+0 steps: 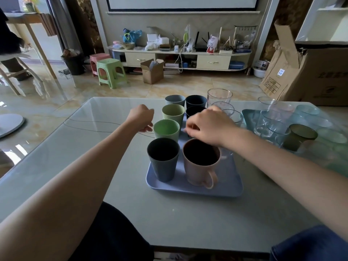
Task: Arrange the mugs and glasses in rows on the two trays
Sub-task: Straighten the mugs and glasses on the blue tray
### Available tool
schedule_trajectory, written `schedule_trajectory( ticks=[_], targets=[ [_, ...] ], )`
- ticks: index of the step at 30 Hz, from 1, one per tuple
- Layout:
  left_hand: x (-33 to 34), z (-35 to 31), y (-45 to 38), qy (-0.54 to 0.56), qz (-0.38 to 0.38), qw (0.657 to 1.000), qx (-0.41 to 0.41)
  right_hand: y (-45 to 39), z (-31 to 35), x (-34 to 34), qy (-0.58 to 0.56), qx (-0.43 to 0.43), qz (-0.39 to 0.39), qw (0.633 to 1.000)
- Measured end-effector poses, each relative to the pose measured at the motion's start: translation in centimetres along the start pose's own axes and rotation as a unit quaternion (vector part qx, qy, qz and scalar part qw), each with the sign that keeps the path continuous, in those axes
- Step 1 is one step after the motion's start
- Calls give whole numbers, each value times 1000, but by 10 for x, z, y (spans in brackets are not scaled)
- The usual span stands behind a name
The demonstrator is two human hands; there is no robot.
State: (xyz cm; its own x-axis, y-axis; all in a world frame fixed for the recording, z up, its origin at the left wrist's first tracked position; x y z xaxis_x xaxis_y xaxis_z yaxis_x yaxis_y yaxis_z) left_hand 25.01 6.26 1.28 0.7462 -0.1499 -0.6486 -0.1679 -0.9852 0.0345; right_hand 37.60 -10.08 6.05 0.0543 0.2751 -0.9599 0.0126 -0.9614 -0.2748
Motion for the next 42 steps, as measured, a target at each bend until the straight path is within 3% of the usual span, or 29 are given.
schedule_trajectory(
  ticks=[3, 6, 11, 25, 35, 42],
  targets=[
    [7, -6, -11, 2, 9, 997, 80, -40, -1, 3, 20, 4, -14, 1000],
    [17, -15, -15, -62, 33, 979, 190, -74, -3, 15, 64, 24, 11, 998],
    [26, -16, -15, -136, 31, 959, 246, -100, -10, 47, 121, 29, 45, 991],
    [10, -5, -20, -124, 26, 959, 254, -97, -3, 54, 47, 22, -11, 999],
    [10, 0, -24, -49, 50, 980, 184, -93, -8, 44, 43, 39, 40, 997],
    [11, 0, -36, 28, 53, 990, 130, -108, -22, 26, 49, 72, 9, 996]
  ],
)
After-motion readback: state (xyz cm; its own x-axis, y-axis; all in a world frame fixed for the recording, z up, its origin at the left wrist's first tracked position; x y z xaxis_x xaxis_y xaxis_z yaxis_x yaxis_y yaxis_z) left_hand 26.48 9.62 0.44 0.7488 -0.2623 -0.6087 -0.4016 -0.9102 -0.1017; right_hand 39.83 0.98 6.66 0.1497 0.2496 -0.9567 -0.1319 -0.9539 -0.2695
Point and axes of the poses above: each hand's wrist, its own y-axis away from the middle knuckle, its own x-axis out of the palm, z = x × y, the point moved 4 cm from there along -y, towards the middle knuckle, and after that the axes turned 8 degrees about -z, right-handed, at the moved point
